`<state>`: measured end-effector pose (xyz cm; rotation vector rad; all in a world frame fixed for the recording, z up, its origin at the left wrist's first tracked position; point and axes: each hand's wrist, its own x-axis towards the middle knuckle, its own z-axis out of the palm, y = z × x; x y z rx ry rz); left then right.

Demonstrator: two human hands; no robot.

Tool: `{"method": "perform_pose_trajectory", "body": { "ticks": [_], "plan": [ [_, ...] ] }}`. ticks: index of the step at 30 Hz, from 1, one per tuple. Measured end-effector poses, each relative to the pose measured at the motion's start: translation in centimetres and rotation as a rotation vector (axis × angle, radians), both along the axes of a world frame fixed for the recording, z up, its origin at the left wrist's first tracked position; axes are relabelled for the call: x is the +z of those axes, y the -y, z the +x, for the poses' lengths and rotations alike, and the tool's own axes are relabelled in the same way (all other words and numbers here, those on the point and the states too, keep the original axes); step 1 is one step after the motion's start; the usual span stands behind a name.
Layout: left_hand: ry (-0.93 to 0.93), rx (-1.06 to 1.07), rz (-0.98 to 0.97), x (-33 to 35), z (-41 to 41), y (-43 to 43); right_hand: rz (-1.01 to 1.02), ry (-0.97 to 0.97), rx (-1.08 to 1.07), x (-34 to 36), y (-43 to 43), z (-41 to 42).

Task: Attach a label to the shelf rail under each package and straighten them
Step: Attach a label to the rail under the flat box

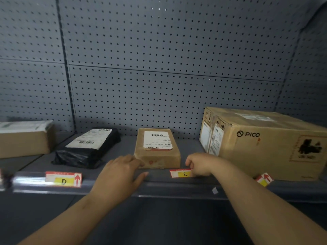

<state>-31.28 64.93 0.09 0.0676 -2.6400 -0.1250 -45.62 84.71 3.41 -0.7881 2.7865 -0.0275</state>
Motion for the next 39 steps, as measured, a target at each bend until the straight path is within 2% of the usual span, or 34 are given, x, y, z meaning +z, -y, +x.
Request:
{"method": "perform_pose_trajectory", "body": {
  "ticks": [12, 17, 22, 24, 27, 30, 39],
  "plan": [
    [0.007, -0.028, 0.015, 0.8, -0.7, 1.3, 0.090, 0.121, -0.050, 1.0, 0.5, -1.5],
    [-0.012, -0.084, 0.085, 0.8, -1.1, 1.6, -0.063, 0.107, -0.030, 2.3, 0.6, -0.3],
    [-0.031, -0.159, 0.325, 1.3, -1.5, 1.4, -0.374, 0.053, 0.097, 3.7, 2.2, 2.8],
    [0.004, -0.183, 0.395, 1.6, -1.9, 1.3, -0.441, 0.041, 0.142, 3.7, 3.0, 4.0],
    [0.127, -0.197, 0.437, 1.6, -2.4, 1.5, -0.458, 0.007, 0.187, 2.8, 3.7, 4.9],
    [0.169, -0.193, 0.445, 1.2, -2.6, 1.7, -0.455, -0.031, 0.194, 1.3, 3.8, 5.0],
    [0.138, -0.189, 0.487, -0.1, -2.3, 1.5, -0.463, -0.105, 0.196, -0.8, 3.2, 4.8]
  ]
}}
